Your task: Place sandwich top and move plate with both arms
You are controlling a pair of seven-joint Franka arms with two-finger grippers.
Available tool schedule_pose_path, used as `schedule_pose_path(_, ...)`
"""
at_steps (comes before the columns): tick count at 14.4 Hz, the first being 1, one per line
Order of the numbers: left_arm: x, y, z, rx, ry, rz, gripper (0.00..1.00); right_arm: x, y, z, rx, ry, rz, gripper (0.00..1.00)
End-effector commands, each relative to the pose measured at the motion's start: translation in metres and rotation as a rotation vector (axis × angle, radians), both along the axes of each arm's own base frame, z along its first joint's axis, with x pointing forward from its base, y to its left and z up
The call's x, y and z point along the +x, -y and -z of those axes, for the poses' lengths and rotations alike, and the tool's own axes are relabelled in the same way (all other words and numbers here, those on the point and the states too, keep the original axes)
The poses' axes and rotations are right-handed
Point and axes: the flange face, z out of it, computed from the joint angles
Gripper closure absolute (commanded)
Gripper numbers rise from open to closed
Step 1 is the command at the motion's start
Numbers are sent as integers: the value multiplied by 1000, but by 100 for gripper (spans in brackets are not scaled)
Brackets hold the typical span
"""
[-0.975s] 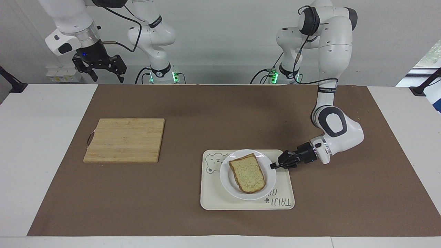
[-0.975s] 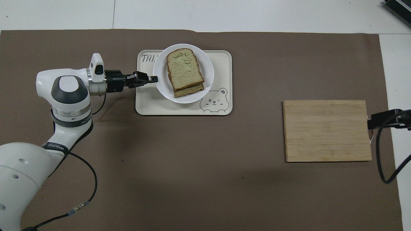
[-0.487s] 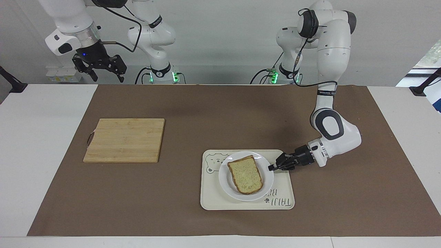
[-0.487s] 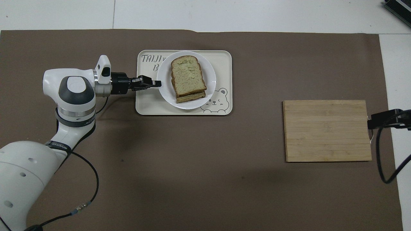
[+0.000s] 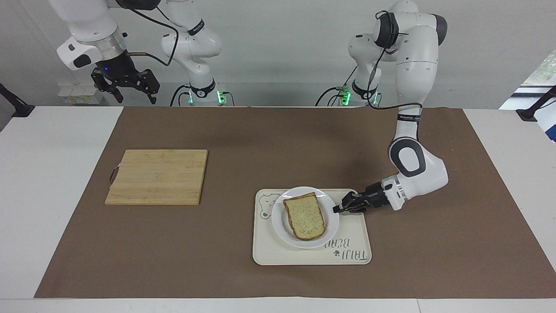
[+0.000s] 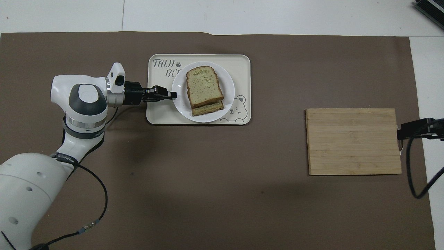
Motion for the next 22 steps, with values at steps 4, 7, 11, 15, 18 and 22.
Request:
schedule_pose_path(4, 2, -4, -27, 99, 0, 21, 0, -3, 5, 0, -8, 16, -21, 0)
schedule_pose_path(7, 7, -7, -61, 216, 12, 55, 0, -2, 3, 1, 2, 16, -21, 0)
schedule_pose_path(11, 6, -16, -116, 414, 83, 115, 0, -1, 1, 0, 1, 28, -14, 0)
schedule_pose_path(15, 0, -40, -170, 602, 186, 173, 0, 3, -5, 2, -10, 25, -15, 0)
schedule_pose_path(18, -12, -75, -224, 764, 250, 204, 0, 4, -6, 1, -10, 31, -15, 0)
schedule_pose_path(22, -42, -114, -298, 903, 268, 239, 0, 4, -6, 2, -9, 37, -15, 0)
